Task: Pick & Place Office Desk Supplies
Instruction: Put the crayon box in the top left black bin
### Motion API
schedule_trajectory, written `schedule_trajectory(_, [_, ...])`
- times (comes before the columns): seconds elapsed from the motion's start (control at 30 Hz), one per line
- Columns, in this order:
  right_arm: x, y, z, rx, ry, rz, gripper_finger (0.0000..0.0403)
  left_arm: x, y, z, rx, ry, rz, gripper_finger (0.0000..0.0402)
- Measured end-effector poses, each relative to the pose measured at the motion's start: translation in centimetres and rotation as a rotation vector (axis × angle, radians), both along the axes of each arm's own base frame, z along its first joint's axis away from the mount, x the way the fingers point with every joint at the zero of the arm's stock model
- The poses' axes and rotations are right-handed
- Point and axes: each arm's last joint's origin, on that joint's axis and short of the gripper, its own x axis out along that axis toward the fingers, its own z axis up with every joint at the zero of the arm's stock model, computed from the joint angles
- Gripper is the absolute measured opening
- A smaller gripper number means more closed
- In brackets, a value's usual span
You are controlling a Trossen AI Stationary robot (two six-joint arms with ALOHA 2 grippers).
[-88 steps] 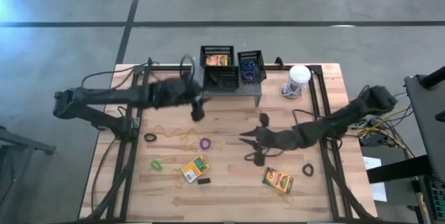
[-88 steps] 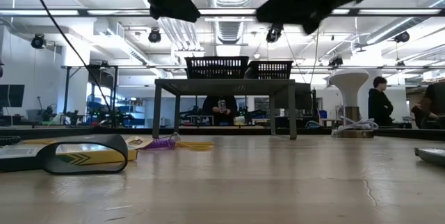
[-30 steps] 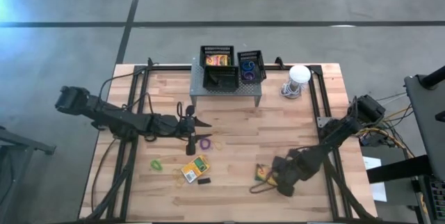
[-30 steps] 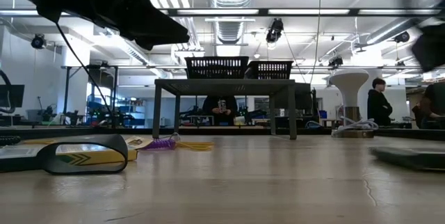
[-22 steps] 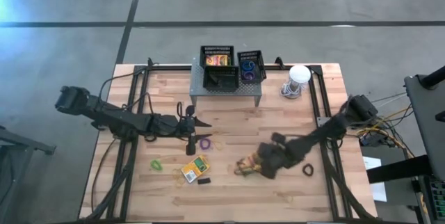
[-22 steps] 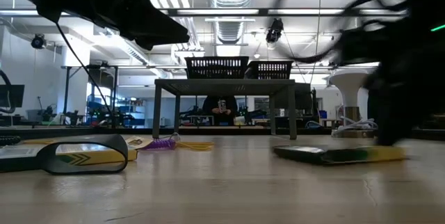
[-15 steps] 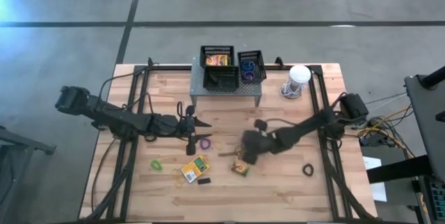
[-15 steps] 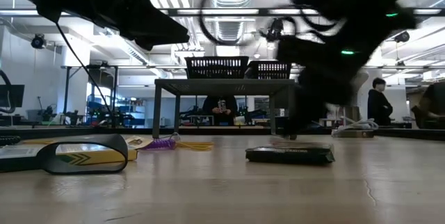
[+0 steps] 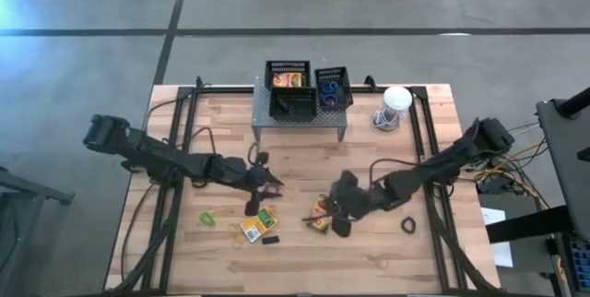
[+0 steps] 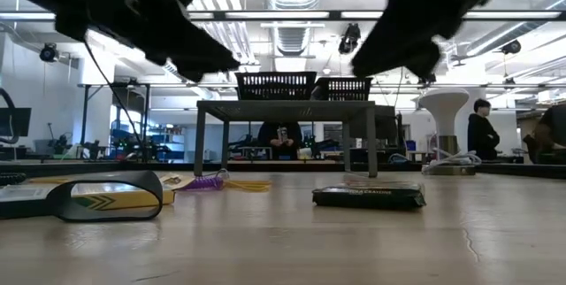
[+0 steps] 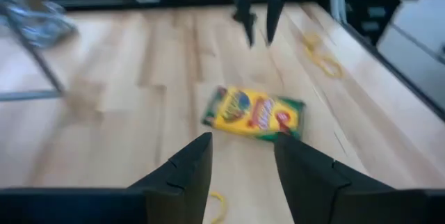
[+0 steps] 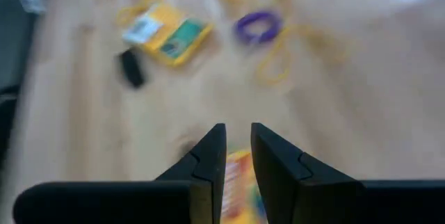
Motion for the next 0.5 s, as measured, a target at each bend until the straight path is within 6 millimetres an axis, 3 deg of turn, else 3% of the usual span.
schedule_trajectory(0.23, [-2.5, 2.1, -2.6, 0.400, 0.128, -0.196, 0.0083, 3.8, -0.1, -1.8, 0.058, 0.121, -0.205, 0.0083])
schedule_trajectory(0.4, [-4.4, 2.2, -4.9, 0.557, 0.191, -0.375, 0.0138, 6.9, 0.4, -3.0, 0.074, 0.222, -0.340, 0.0011])
schedule_trajectory(0.5, [-4.8, 2.1, -6.3, 0.636, 0.177, -0.455, 0.0179, 8.5, 0.9, -3.6, 0.081, 0.256, -0.371, 0.0006])
